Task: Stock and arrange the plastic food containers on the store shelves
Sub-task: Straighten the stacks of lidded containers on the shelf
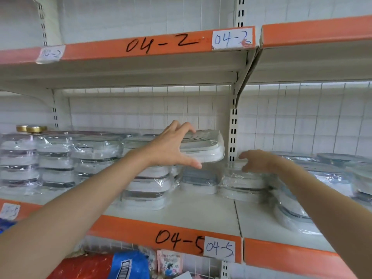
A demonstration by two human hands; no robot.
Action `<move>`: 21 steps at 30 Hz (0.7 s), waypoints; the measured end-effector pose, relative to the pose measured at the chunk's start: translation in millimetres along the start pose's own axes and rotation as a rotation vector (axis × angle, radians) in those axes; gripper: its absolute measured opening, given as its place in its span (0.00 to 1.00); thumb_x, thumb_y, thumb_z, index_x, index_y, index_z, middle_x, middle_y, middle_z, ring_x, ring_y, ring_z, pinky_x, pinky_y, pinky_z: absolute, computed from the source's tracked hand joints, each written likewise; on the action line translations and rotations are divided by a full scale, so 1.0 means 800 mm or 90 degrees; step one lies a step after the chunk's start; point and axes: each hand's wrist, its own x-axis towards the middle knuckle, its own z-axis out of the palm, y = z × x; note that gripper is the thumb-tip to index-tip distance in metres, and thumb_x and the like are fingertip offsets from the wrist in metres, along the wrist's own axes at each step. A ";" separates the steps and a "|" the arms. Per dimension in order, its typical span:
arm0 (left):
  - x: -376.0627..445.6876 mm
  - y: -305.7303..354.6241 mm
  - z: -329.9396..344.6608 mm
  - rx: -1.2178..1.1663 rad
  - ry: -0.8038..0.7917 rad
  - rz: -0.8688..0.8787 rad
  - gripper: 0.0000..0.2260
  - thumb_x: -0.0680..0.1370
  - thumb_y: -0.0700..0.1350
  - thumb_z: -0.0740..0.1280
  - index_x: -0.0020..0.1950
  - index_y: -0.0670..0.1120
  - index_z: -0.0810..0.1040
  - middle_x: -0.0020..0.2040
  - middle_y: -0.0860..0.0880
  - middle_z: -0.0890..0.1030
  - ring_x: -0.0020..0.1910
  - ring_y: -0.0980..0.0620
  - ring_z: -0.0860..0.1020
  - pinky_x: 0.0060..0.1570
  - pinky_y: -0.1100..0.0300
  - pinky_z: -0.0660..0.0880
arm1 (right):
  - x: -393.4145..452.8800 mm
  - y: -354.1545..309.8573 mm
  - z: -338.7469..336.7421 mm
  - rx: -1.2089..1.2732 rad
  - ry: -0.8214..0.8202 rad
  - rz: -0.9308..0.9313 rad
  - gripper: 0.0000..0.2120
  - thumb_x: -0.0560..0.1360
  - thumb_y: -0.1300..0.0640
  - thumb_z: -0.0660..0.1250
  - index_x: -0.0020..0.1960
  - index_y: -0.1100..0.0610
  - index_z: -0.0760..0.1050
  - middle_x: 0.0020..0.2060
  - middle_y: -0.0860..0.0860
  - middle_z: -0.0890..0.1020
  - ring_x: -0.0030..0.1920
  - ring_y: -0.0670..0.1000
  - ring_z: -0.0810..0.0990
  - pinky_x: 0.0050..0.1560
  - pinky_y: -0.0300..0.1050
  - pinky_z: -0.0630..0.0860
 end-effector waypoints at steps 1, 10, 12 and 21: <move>-0.004 -0.002 0.002 -0.002 -0.008 0.006 0.38 0.61 0.65 0.75 0.65 0.60 0.61 0.61 0.55 0.62 0.58 0.58 0.63 0.53 0.61 0.62 | 0.001 -0.001 0.010 -0.020 -0.023 0.013 0.28 0.75 0.54 0.66 0.72 0.56 0.63 0.69 0.53 0.69 0.68 0.55 0.68 0.67 0.47 0.65; -0.034 0.000 0.082 0.052 -0.194 0.039 0.38 0.62 0.68 0.72 0.66 0.60 0.59 0.60 0.57 0.61 0.59 0.58 0.64 0.54 0.60 0.67 | -0.002 -0.006 0.032 -0.201 0.053 -0.030 0.28 0.69 0.51 0.73 0.64 0.57 0.67 0.58 0.55 0.75 0.58 0.57 0.74 0.48 0.48 0.73; -0.038 -0.007 0.099 0.068 -0.230 0.020 0.40 0.63 0.68 0.72 0.68 0.58 0.60 0.61 0.55 0.61 0.60 0.56 0.64 0.54 0.60 0.67 | -0.005 -0.008 0.028 -0.181 0.085 -0.034 0.22 0.72 0.54 0.69 0.62 0.58 0.68 0.55 0.56 0.76 0.53 0.56 0.76 0.45 0.46 0.73; -0.063 -0.018 0.116 -0.041 -0.159 -0.050 0.50 0.64 0.73 0.63 0.77 0.51 0.47 0.77 0.52 0.48 0.75 0.51 0.55 0.71 0.54 0.58 | -0.056 -0.042 -0.006 -0.111 0.192 -0.146 0.25 0.71 0.45 0.69 0.63 0.56 0.69 0.52 0.53 0.78 0.49 0.54 0.76 0.49 0.49 0.74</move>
